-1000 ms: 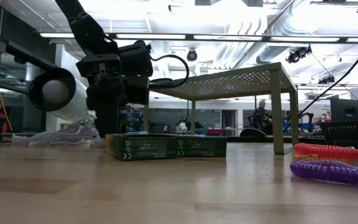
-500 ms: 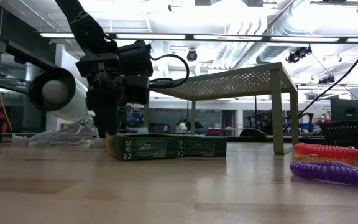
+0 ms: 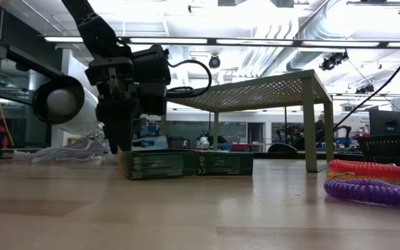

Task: Pick & Place Office Desk Supplies
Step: Put the left crayon box into the orange bin

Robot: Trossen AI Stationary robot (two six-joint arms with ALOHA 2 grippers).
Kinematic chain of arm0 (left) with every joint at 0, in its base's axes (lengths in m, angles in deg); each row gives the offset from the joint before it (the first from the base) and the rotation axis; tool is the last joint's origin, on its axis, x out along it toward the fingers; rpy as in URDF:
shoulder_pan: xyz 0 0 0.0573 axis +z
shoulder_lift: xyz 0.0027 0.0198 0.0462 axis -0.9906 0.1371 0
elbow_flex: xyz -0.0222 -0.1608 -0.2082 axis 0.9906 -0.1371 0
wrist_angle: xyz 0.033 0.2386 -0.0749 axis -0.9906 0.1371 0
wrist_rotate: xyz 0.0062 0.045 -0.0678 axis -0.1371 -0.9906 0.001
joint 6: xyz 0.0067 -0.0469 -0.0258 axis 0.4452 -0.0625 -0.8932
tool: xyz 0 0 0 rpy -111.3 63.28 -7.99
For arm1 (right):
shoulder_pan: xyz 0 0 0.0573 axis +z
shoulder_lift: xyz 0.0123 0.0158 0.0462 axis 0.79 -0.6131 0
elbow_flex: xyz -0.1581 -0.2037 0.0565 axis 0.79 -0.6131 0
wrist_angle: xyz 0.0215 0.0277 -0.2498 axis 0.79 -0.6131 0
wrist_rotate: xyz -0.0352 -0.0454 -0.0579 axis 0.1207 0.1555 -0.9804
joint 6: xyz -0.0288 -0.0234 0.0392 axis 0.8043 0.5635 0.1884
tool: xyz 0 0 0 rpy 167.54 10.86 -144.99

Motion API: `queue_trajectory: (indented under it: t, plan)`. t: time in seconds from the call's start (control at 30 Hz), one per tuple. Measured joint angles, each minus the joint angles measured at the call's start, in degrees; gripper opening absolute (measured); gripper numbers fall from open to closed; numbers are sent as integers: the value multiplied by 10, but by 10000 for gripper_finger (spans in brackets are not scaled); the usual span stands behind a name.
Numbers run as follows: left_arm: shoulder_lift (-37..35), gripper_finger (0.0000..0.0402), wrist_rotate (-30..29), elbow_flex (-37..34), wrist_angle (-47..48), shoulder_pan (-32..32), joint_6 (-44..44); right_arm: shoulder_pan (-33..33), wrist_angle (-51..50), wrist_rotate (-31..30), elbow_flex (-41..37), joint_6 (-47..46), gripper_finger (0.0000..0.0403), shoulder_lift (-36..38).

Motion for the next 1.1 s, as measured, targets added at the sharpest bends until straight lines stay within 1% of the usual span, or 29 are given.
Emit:
queue_trajectory:
  t: [0.27,0.4,0.57,0.73,1.1]
  plan:
    - [-2,1,0,0,5,0,11,0,0,0,0,0,86,0]
    - [-20,1,-22,0,21,-5,26,0,0,0,0,0,86,0]
    - [-61,1,-82,0,48,-22,40,0,0,0,0,0,86,0]
    - [-105,1,-150,0,68,-55,48,0,0,0,0,0,86,0]
    - [-175,0,-310,0,94,-171,16,0,0,0,0,0,86,0]
